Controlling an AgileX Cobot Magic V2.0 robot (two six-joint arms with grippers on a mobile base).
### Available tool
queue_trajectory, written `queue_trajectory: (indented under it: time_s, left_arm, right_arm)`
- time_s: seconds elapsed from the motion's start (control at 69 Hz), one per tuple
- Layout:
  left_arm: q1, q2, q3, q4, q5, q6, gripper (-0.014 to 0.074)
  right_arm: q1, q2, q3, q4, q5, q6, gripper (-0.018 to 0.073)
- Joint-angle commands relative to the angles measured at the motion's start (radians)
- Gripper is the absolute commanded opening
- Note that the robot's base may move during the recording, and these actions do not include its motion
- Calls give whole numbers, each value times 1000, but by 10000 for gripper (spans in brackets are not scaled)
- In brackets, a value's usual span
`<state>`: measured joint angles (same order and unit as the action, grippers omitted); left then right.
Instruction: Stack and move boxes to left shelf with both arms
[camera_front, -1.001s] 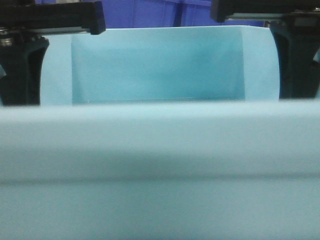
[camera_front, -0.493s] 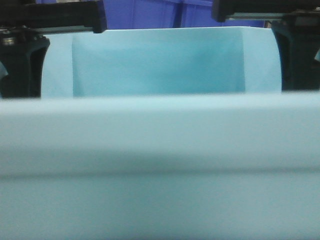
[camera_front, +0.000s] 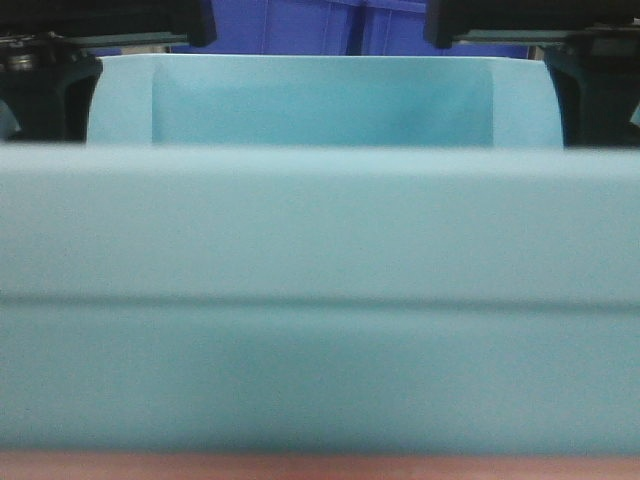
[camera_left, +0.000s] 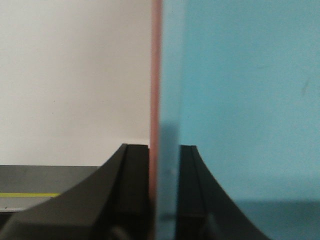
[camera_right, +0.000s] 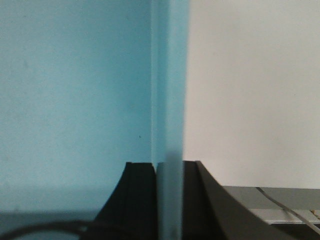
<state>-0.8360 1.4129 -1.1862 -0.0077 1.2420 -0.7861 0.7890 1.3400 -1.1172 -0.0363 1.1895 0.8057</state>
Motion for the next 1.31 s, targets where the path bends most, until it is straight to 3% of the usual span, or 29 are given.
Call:
queue_trajectory:
  time_s: [0.0,1.291]
  left_arm:
    - [-8,-41,-42,-10,71,-15,-4]
    - [-8,-41,-42,-10,98,-15,-4]
  right_arm:
    - [2,-36,-25,-25,-24,0,55]
    - [2,-36,-25,-25,-23,0,55]
